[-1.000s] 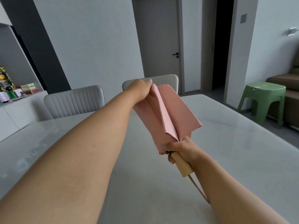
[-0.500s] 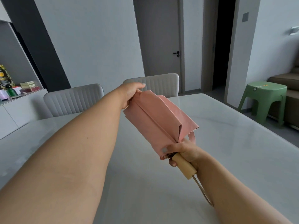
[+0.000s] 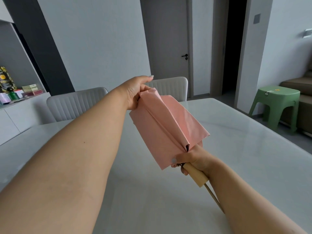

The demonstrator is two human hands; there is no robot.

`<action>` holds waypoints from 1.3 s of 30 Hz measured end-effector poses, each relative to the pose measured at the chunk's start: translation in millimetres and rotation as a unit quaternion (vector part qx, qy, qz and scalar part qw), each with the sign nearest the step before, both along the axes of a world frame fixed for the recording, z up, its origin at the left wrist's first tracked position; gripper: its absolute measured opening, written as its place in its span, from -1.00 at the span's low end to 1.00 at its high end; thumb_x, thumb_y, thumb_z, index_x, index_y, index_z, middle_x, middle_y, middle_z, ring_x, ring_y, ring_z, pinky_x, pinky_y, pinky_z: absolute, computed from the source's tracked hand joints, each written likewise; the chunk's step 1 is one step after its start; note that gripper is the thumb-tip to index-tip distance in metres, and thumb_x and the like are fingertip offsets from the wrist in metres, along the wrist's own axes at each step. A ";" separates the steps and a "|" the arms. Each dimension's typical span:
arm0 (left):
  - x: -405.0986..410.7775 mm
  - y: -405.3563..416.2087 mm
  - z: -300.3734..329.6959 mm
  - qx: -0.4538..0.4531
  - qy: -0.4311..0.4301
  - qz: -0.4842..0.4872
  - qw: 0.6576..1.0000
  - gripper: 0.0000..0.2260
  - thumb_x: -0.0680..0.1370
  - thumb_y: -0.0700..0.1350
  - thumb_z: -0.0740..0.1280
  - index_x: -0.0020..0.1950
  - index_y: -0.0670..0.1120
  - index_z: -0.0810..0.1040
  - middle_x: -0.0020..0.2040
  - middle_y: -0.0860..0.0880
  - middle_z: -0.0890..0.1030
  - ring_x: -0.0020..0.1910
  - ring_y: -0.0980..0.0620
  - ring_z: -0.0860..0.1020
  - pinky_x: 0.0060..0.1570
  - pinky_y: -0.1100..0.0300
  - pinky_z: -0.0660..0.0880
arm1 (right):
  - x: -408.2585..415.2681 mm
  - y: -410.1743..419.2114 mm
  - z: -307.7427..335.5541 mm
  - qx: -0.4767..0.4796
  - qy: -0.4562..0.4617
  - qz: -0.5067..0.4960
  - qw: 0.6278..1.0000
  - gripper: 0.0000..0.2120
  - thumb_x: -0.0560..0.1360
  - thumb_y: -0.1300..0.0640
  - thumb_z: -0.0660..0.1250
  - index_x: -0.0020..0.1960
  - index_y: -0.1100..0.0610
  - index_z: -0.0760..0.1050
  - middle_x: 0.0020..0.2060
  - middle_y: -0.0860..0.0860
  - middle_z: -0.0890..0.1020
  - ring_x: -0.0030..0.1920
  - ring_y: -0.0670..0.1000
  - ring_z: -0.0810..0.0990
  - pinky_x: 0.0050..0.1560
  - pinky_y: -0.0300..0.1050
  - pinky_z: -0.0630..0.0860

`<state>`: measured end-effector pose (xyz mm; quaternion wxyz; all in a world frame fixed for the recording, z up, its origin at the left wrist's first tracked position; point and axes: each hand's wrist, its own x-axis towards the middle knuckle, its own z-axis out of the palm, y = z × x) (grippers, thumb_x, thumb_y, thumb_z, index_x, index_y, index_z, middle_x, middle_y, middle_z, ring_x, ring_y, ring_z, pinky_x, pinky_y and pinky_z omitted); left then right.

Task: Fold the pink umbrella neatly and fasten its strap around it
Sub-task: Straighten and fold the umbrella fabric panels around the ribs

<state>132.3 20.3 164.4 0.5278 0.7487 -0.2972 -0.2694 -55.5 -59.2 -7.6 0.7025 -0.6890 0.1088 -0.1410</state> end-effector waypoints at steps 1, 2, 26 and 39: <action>0.8 -0.2 -1.1 0.026 -0.037 0.011 0.999 -0.55 0.55 0.18 0.27 -0.41 -0.09 0.59 -0.37 -0.02 0.53 -0.29 0.01 0.45 -0.10 0.12 0.37 | 0.0 -1.1 -0.7 -0.007 0.005 0.002 1.000 -0.54 0.19 0.31 0.45 0.07 0.33 0.47 -0.29 0.17 0.61 -0.31 0.11 0.61 -0.49 -0.14 0.46; 1.1 0.2 -2.7 0.052 -0.071 0.024 0.996 -0.54 0.55 0.17 0.28 -0.47 -0.05 0.57 -0.36 0.00 0.51 -0.27 0.02 0.43 -0.01 0.09 0.33 | 0.2 -1.6 -1.2 -0.015 0.010 0.006 1.000 -0.51 0.19 0.30 0.45 0.10 0.31 0.46 -0.26 0.17 0.60 -0.30 0.12 0.61 -0.49 -0.13 0.47; -31.6 -9.2 -79.9 -0.150 -0.085 0.196 0.965 -0.58 0.56 0.09 0.19 0.20 -0.22 0.51 0.11 -0.25 0.57 0.12 -0.21 0.54 -0.05 0.07 0.42 | 1.8 -1.4 -1.8 0.006 0.003 -0.056 0.998 -0.61 0.21 0.28 0.43 0.02 0.30 0.47 -0.33 0.15 0.63 -0.38 0.03 0.60 -0.49 -0.15 0.47; -76.0 -20.8 -145.7 -0.204 0.071 0.140 0.966 -0.68 0.71 -0.03 -0.02 0.36 0.00 0.43 0.14 -0.03 0.59 0.12 -0.04 0.59 0.11 -0.01 0.56 | -1.3 -1.2 3.2 0.054 -0.054 -0.088 0.993 -0.56 0.20 0.34 0.41 0.07 0.41 0.48 -0.23 0.22 0.61 -0.28 0.12 0.61 -0.16 0.16 0.66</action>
